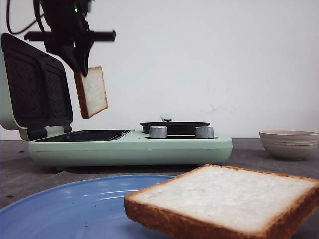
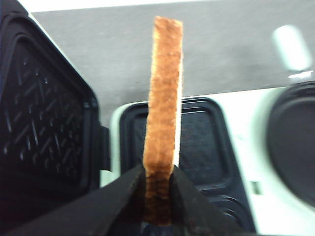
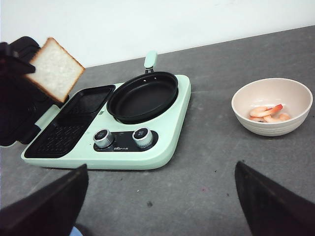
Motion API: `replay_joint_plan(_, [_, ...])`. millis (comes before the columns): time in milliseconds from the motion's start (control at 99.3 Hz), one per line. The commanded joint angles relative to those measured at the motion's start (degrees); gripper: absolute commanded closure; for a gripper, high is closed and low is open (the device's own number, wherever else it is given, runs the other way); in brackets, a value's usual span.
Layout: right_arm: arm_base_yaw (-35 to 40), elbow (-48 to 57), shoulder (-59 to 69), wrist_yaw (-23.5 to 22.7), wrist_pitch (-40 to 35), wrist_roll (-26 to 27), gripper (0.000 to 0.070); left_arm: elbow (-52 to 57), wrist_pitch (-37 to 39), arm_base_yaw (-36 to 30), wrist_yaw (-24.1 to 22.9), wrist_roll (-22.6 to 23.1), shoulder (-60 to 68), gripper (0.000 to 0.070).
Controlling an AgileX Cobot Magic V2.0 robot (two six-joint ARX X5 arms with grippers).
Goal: Make breakfast with bread and shrimp
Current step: 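Carry the bread slice with the left gripper onto the sandwich press plate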
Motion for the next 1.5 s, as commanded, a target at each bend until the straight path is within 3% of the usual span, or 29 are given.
replay_joint_plan(0, [0.11, 0.76, 0.15, 0.2, 0.59, -0.63, 0.0111, 1.6, 0.57, -0.37, -0.59, 1.64, 2.16, 0.0696])
replay_joint_plan(191, [0.11, 0.76, 0.17, 0.35, 0.59, -0.68, 0.0111, 1.6, 1.81, -0.37, -4.04, 4.31, 5.4, 0.0696])
replay_joint_plan(493, [0.11, 0.76, 0.22, 0.39, 0.52, -1.07, 0.0111, 1.62, 5.49, -0.63, -6.32, 4.52, 6.51, 0.0696])
replay_joint_plan(755, [0.11, 0.76, 0.24, 3.13, 0.59, -1.27, 0.0111, 1.62, 4.59, -0.63, -6.62, 5.62, 6.56, 0.0696])
replay_joint_plan(1168, [0.11, 0.76, 0.22, 3.06, 0.48, -1.2, 0.0111, 1.62, 2.34, -0.92, -7.61, 5.9, 8.52, 0.0688])
replay_joint_plan(1218, [0.11, 0.74, 0.22, 3.06, 0.46, -1.2, 0.0111, 1.62, 2.58, -1.01, -7.58, 5.88, 8.57, 0.0638])
replay_joint_plan(1258, [0.11, 0.76, 0.22, 3.02, 0.44, -1.2, 0.0111, 1.62, 2.86, -1.01, -7.56, 5.81, 8.57, 0.0558])
replay_joint_plan(1399, [0.11, 0.76, 0.22, 2.91, 0.07, -1.2, 0.0111, 1.68, 4.52, -1.2, -7.58, 5.81, 8.57, 0.0125])
replay_joint_plan(1439, [0.11, 0.76, 0.22, 2.91, 0.07, -1.18, 0.0111, 1.79, 4.85, -1.4, -7.61, 5.84, 8.57, 0.0062])
replay_joint_plan(1490, [0.11, 0.76, 0.22, 2.91, 0.09, -1.18, 0.0111, 2.12, 4.98, -1.55, -7.61, 5.84, 8.57, 0.0031])
